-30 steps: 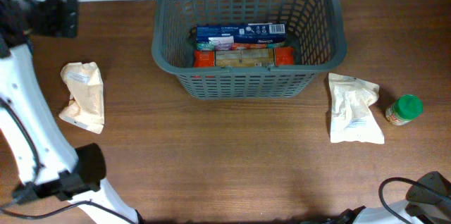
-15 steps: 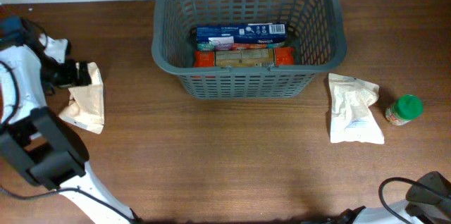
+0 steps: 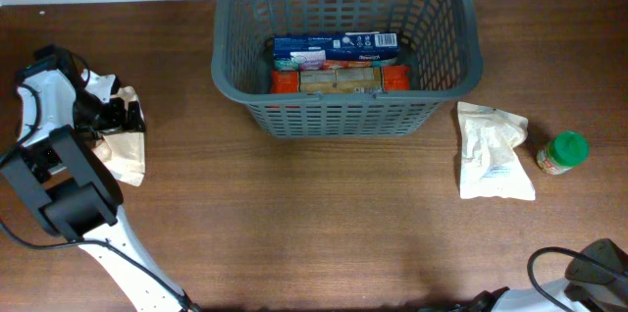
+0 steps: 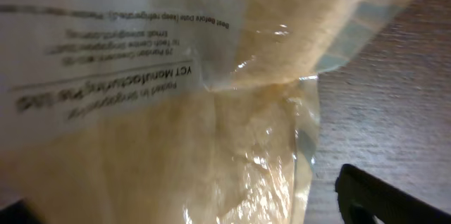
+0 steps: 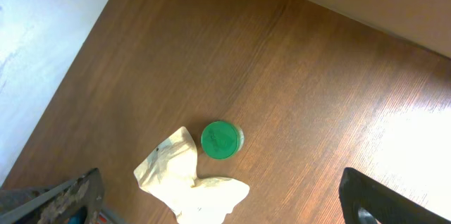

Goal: Pack container
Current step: 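Grasp the beige pouch on the left with the left gripper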

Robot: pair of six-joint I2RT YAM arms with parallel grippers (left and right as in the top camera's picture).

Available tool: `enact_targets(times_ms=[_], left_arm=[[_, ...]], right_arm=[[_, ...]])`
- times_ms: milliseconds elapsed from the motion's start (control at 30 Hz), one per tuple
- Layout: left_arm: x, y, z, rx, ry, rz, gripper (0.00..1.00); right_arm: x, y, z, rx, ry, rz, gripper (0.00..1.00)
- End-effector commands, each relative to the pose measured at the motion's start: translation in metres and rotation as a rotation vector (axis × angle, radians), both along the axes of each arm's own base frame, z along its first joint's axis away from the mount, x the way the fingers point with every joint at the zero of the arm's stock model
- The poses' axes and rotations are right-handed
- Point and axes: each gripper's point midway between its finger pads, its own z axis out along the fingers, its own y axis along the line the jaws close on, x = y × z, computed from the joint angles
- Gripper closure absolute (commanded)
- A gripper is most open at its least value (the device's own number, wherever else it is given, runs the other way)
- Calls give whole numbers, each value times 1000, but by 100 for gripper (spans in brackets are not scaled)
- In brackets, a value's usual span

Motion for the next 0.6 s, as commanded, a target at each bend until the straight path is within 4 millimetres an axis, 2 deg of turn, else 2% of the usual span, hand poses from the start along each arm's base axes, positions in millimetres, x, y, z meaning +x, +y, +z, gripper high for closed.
enact_targets(times_ms=[0,33,133,233,267,367,467,533,567], left_arm=[[-2,-3,-14,-28,19,-12,20],[-2,-3,-14,-27,19,-12,29],[-2,-4,-14,-29,20,-12,66],[-5,-5,-14,-34,30,-13,92],[-5,-6,-14,-37,33,-13,98],[-9,-9,-12,-48,49,-14,98],[-8,-10,-1,-59,52,-14,98],[0,-12,16,-73,25,-16,98],[12,-14,38,-88,-21,-20,98]], right_arm=[[-2,-2,1,-5,-1,-16,1],[-2,-2,1,-5,-1,-16,1],[-2,-2,1,-5,-1,-16,1],[-2,-2,1,-5,-1,-16,1],[-2,-2,1,-5,-1,-16,1],[-2,-2,1,-5,-1,-16,1],[-2,-2,1,-5,-1,-16,1],[-2,-2,1,-5,-1,-16,1],[-2,-2,1,-5,-1,-16,1]])
